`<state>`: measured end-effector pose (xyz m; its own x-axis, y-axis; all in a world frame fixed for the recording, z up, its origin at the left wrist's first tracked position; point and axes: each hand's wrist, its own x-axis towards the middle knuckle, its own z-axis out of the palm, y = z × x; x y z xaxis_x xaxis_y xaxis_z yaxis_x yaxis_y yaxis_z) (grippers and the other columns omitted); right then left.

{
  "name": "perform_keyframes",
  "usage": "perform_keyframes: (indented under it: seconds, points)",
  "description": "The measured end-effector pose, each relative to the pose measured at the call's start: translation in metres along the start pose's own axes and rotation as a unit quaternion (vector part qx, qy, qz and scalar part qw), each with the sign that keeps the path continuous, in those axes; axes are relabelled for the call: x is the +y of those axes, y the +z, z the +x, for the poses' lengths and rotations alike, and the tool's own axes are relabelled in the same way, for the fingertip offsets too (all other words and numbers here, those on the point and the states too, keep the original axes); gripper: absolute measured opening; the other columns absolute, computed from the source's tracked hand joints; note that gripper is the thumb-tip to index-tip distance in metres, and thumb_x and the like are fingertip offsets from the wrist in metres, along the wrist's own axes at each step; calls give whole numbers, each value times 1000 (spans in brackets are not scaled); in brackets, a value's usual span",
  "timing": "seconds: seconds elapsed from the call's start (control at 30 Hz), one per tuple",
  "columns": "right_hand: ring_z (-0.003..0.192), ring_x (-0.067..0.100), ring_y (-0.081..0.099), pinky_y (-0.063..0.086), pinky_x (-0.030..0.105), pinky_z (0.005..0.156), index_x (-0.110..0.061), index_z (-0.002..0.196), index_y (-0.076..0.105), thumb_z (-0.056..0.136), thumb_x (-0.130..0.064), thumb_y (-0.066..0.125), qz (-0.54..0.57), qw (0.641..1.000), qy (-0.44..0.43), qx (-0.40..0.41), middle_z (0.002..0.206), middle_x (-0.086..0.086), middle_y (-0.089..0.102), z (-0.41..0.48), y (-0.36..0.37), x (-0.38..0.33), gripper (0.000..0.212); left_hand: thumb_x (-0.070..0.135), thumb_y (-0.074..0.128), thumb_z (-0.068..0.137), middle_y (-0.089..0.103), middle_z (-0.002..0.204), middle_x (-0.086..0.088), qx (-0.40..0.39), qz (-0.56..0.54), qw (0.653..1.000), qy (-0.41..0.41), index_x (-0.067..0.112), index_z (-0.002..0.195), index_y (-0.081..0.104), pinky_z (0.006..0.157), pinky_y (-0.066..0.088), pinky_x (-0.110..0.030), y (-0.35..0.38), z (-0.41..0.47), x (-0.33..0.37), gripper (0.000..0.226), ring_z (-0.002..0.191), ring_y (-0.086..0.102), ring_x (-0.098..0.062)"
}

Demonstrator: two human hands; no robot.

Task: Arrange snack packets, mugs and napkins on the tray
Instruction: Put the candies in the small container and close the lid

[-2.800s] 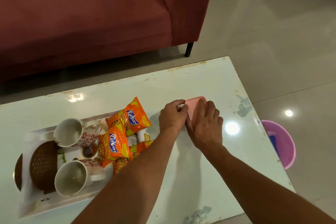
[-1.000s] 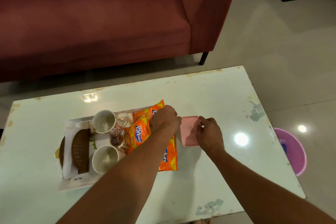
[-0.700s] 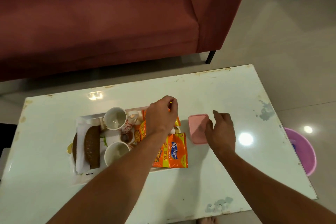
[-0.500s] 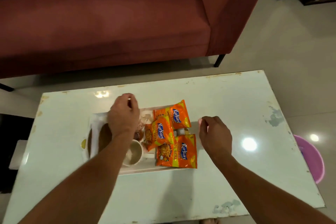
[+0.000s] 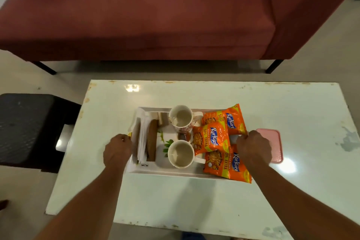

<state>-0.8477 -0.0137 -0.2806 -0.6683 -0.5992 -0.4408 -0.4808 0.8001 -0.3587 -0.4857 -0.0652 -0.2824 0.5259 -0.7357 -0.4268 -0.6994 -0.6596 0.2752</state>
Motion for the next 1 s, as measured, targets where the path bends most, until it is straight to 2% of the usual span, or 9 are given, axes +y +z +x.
perform_keyframes:
  seconds: [0.13, 0.27, 0.37, 0.5, 0.6, 0.77, 1.0]
  points:
    - [75, 30, 63, 49, 35, 72, -12, 104, 70, 80, -44, 72, 10, 999, 17, -44, 88, 8, 67, 8, 4, -3, 40, 31, 53, 100, 69, 124, -14, -28, -85, 996, -7, 17, 130, 64, 101, 49, -45, 7, 10, -12, 35, 110, 65, -39]
    - [77, 30, 66, 53, 36, 74, -13, 108, 72, 84, -45, 71, 15, 998, 20, -57, 95, 10, 72, 13, 6, -2, 40, 34, 60, 98, 69, 125, -17, -59, -119, 991, -9, 18, 134, 65, 100, 53, -50, 6, 22, -14, 39, 112, 66, -43]
    - [81, 31, 68, 54, 38, 76, -15, 107, 71, 88, -42, 68, 15, 999, 15, -49, 96, 11, 72, 12, 9, 0, 33, 27, 62, 96, 72, 117, -18, -59, -108, 992, 3, 20, 128, 69, 96, 54, -49, 8, 25, -18, 33, 106, 68, -42]
    - [72, 26, 61, 50, 34, 71, -15, 104, 72, 88, -39, 68, 21, 999, 17, -24, 86, 7, 67, 10, 12, -1, 29, 28, 64, 95, 75, 103, -16, -44, -96, 994, 15, 22, 122, 72, 92, 55, -47, 10, 28, -20, 28, 97, 69, -38]
    - [70, 25, 60, 48, 32, 67, -15, 101, 72, 86, -37, 70, 16, 999, 25, -23, 82, 5, 64, 10, 12, -1, 27, 29, 65, 95, 76, 101, -15, -47, -86, 995, 17, 23, 121, 72, 90, 55, -45, 8, 31, -21, 28, 95, 69, -36]
    - [65, 22, 57, 44, 30, 60, -14, 98, 72, 86, -34, 70, 17, 999, 34, -19, 79, 3, 62, 9, 14, -1, 23, 33, 66, 95, 76, 99, -15, -56, -88, 995, 9, 24, 120, 73, 91, 56, -49, 6, 38, -25, 27, 95, 71, -40]
    - [65, 21, 56, 41, 27, 58, -16, 100, 75, 89, -34, 68, 5, 1000, 30, 0, 76, 1, 61, 10, 17, 0, 22, 33, 67, 94, 76, 90, -15, -66, -88, 994, 17, 23, 117, 73, 88, 58, -50, 3, 39, -27, 26, 87, 72, -40]
